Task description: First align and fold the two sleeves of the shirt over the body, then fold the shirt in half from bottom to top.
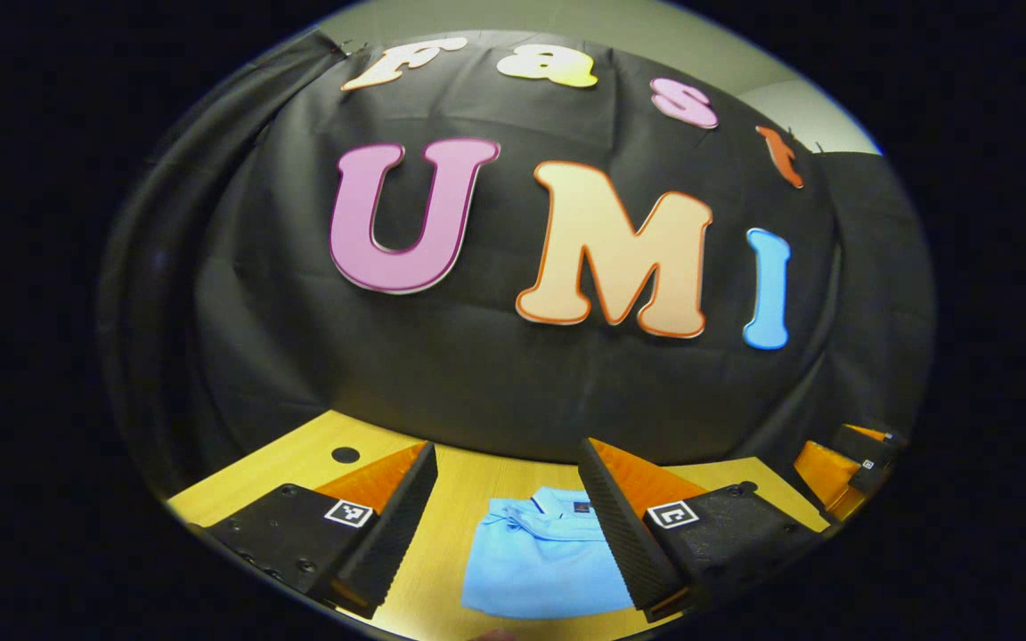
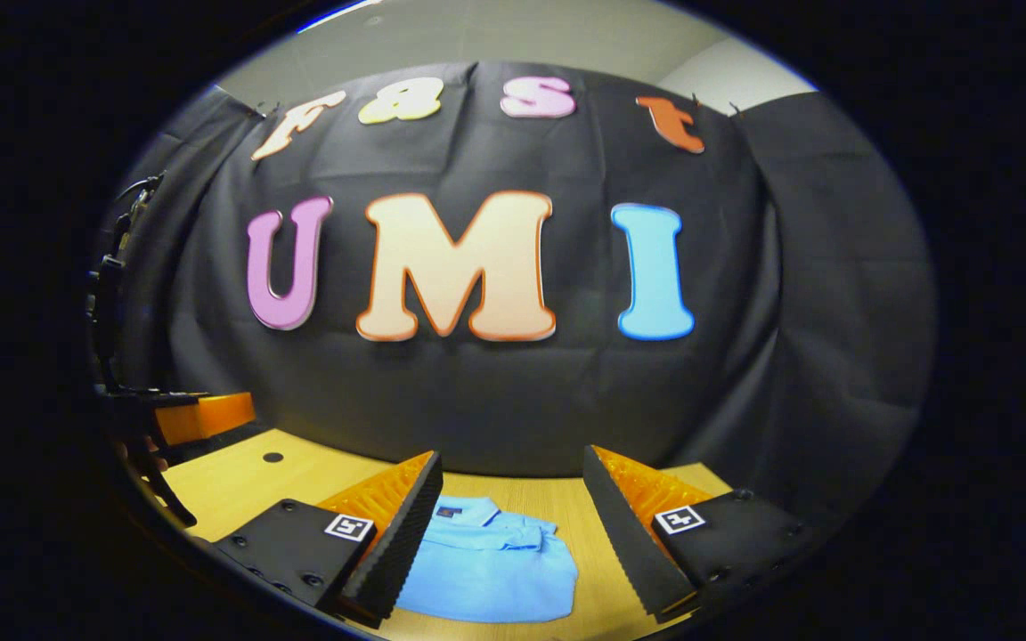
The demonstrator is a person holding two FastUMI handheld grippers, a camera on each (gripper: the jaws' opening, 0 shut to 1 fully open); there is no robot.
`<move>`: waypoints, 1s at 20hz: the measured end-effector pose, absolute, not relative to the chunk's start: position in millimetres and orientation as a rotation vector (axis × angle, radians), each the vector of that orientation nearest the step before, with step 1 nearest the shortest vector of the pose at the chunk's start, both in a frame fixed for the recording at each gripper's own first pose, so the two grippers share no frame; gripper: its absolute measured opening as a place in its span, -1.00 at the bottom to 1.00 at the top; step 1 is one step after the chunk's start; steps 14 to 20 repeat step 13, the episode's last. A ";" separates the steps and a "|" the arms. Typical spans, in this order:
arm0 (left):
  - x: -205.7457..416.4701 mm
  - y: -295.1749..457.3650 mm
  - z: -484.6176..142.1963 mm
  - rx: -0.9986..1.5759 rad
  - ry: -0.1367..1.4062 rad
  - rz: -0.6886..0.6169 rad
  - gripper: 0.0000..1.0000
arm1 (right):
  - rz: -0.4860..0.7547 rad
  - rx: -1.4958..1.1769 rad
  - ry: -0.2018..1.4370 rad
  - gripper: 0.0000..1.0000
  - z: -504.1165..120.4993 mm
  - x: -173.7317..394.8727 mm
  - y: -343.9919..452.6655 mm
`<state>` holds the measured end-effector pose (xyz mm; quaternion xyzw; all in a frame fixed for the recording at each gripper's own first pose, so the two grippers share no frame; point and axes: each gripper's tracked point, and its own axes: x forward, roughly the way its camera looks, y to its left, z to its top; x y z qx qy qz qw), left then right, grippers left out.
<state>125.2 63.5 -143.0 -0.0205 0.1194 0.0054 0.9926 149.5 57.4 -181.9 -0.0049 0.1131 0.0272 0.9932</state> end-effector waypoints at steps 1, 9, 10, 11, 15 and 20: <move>112.5 58.6 -135.1 -0.012 0.236 0.000 0.90 | 0.060 0.001 0.219 0.97 -169.8 136.4 55.4; 49.8 20.8 -81.7 0.043 0.176 -0.055 0.90 | 0.029 0.067 0.210 0.94 -143.4 49.4 45.3; 47.6 19.0 -76.9 0.039 0.168 -0.057 0.89 | 0.030 0.062 0.212 0.94 -143.1 43.5 44.9; 46.7 16.2 -72.7 0.041 0.163 -0.062 0.87 | 0.023 0.054 0.201 0.95 -138.2 42.6 42.8; 43.5 12.9 -69.5 0.043 0.166 -0.064 0.90 | 0.024 0.058 0.186 0.95 -134.2 37.6 45.2; 43.5 12.9 -69.5 0.043 0.166 -0.064 0.90 | 0.024 0.058 0.186 0.95 -134.2 37.6 45.2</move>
